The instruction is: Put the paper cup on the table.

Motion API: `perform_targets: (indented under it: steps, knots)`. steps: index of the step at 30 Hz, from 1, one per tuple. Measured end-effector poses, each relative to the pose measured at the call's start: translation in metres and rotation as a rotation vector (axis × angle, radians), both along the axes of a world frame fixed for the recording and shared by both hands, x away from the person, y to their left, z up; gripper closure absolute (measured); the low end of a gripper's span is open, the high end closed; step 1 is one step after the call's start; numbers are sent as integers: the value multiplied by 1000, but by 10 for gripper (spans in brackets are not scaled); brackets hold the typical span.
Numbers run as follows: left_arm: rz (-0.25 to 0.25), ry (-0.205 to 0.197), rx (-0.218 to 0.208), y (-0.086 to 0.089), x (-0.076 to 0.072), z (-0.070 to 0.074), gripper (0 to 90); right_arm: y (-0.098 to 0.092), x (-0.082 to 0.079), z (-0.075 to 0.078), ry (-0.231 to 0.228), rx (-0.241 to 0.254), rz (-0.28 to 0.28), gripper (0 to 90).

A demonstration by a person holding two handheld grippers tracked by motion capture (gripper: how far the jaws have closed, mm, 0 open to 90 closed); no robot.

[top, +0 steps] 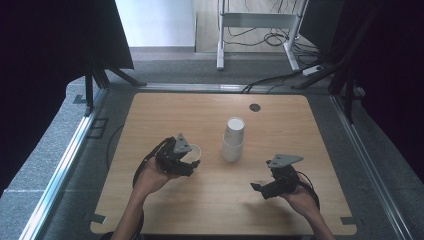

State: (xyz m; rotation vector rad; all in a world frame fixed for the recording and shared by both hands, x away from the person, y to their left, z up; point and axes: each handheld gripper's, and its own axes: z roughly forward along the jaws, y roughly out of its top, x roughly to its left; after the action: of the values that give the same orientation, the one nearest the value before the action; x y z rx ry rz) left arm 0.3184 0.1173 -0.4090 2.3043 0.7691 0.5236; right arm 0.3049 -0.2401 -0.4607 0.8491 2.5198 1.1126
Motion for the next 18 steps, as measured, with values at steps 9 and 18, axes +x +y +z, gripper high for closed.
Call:
perform_targets:
  steps: [9,18]
  knots:
    - [52,1,35,10,6,-6,271,-8,5,-10,5,-24,-31,0]
    - [119,9,14,22,15,-17,270,-13,8,-17,18,-19,-46,0]
